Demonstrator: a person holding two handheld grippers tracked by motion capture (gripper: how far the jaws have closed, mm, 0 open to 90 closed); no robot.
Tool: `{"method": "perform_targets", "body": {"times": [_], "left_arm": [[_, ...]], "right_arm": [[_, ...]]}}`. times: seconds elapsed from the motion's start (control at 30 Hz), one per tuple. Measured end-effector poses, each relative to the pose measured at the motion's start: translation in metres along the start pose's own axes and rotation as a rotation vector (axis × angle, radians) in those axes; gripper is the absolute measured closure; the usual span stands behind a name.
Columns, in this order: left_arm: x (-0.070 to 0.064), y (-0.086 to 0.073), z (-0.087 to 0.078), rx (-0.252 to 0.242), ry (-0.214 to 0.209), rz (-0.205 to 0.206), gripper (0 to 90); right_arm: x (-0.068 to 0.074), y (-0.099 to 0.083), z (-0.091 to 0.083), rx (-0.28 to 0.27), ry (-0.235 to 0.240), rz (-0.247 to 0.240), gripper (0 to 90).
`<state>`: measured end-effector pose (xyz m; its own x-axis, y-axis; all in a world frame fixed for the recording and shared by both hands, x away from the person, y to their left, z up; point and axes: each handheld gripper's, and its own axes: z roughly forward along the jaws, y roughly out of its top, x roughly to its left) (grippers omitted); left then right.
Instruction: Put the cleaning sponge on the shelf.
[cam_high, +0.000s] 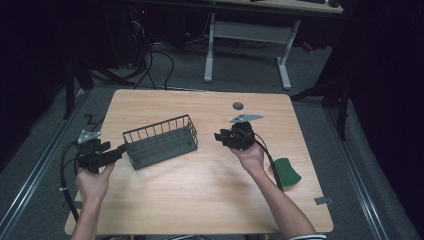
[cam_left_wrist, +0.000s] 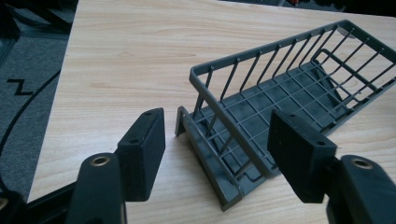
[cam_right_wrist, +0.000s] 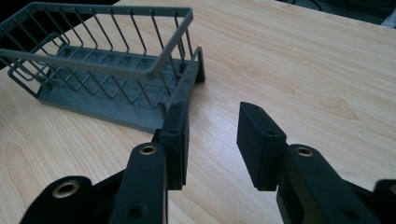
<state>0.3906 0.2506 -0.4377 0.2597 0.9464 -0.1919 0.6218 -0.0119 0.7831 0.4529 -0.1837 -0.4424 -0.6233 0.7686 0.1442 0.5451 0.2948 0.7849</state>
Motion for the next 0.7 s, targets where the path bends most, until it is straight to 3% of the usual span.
{"method": "perform_targets", "body": {"times": [0.3,0.7], "left_arm": [[-0.002,0.011,0.015,0.026,0.004,-0.003,39.7],[-0.004,0.018,0.024,0.034,0.008,-0.006,42.4]], "right_arm": [[0.006,0.02,0.018,0.006,-0.015,-0.007,61.5],[0.014,0.035,0.039,0.014,0.015,0.016,59.7]]}}
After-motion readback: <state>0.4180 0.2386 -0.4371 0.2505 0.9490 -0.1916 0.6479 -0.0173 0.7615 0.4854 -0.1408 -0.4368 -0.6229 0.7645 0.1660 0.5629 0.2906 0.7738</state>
